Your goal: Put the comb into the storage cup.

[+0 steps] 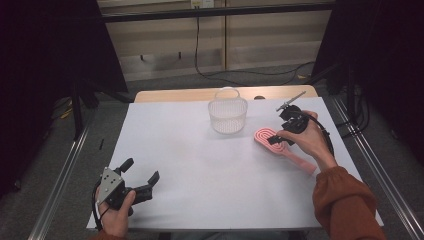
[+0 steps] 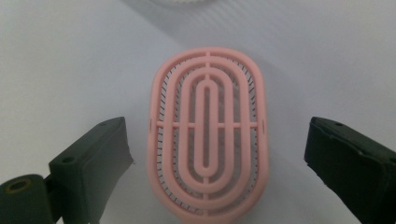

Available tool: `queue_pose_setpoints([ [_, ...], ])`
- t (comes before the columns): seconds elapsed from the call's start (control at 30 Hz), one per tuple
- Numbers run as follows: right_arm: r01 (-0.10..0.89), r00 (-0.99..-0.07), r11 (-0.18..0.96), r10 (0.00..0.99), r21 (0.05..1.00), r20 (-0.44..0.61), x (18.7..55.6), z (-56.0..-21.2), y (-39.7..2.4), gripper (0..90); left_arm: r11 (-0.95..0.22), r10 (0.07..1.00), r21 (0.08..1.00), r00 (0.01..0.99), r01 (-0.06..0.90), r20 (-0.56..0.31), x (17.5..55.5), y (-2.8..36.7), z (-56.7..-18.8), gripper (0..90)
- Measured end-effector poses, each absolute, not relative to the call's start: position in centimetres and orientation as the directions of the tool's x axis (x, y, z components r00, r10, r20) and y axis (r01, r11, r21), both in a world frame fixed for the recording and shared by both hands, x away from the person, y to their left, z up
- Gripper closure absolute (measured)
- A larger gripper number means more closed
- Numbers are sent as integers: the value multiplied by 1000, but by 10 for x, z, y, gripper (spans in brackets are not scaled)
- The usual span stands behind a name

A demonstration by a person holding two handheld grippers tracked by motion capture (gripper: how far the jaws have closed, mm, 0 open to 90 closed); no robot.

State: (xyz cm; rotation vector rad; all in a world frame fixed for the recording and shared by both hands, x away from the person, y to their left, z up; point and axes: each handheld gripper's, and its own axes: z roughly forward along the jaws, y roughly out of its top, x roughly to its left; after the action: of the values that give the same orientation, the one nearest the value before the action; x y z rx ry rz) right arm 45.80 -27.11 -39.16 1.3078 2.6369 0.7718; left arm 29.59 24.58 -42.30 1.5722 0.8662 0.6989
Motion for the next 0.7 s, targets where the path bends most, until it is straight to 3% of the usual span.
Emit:
queue_pose_setpoints([
  [0.7, 738, -645, 576, 756, 353, 113, 467, -412, -256, 50, -90, 835, 983, 550, 160, -13, 296, 245, -423, 27],
])
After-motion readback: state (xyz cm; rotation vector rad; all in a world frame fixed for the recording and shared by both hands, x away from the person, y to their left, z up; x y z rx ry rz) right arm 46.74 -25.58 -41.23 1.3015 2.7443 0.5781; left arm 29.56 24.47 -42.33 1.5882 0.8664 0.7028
